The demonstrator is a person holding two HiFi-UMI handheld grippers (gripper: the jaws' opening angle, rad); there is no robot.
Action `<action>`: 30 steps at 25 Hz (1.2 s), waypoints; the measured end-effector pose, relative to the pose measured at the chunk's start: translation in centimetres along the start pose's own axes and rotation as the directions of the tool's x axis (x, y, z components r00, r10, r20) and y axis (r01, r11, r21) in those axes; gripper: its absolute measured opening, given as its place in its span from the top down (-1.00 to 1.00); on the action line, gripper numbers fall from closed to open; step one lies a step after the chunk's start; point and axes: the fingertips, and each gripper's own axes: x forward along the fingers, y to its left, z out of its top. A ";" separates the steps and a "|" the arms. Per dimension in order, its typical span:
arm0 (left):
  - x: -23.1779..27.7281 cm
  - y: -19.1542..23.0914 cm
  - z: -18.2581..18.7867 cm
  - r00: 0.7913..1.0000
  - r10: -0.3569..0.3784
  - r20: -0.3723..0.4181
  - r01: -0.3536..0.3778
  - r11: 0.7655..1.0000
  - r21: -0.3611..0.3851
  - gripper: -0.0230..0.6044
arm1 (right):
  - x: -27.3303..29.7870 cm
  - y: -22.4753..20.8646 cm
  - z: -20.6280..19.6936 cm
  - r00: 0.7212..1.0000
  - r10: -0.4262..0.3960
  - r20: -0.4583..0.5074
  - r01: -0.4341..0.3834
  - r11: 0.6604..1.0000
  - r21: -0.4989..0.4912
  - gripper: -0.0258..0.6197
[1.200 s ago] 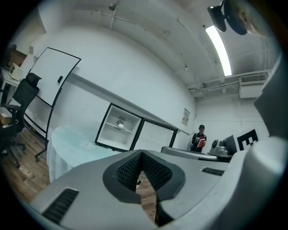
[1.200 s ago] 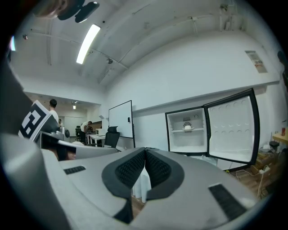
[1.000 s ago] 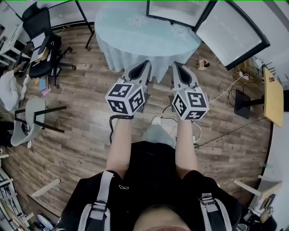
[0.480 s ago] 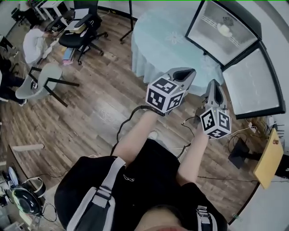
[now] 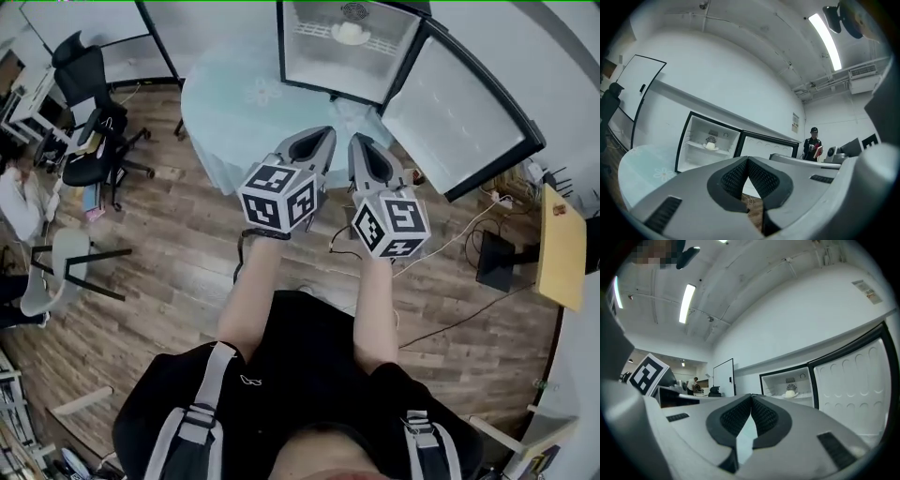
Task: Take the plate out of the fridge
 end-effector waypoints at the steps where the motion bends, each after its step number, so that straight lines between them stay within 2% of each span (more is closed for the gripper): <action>1: 0.5 -0.2 0.1 1.000 -0.006 0.002 0.006 1.000 0.002 0.95 | -0.2 -0.6 0.0 1.000 -0.009 0.002 0.009 1.000 0.002 0.92; 5: 2.1 0.6 -0.4 1.000 0.003 -0.001 -0.003 1.000 -0.013 0.95 | -0.1 -4.4 -0.9 0.997 -0.077 -0.012 0.078 0.996 0.051 0.92; 8: 3.5 2.4 -0.8 1.000 0.016 -0.008 -0.016 0.999 -0.034 0.95 | 1.6 -5.4 -2.0 0.996 -0.084 -0.038 0.086 0.995 0.056 0.92; 14: 7.9 7.6 -0.6 1.000 0.019 -0.006 -0.019 0.997 -0.071 0.95 | 7.2 -7.5 -2.8 0.995 -0.083 -0.061 0.086 0.996 0.038 0.92; 19: 12.7 11.7 -0.9 0.999 0.024 -0.047 -0.025 0.999 -0.035 0.95 | 13.2 -10.5 -3.6 0.992 -0.097 -0.085 0.101 0.994 0.052 0.92; 24: 16.7 16.0 0.5 1.000 0.014 -0.025 -0.016 0.997 -0.070 0.95 | 18.6 -12.6 -4.4 0.989 -0.108 -0.105 0.115 0.992 0.058 0.92; 30: 20.7 19.9 1.8 1.000 0.018 -0.022 -0.020 0.996 -0.083 0.95 | 23.2 -15.3 -3.3 0.989 -0.140 -0.053 0.144 0.986 0.087 0.92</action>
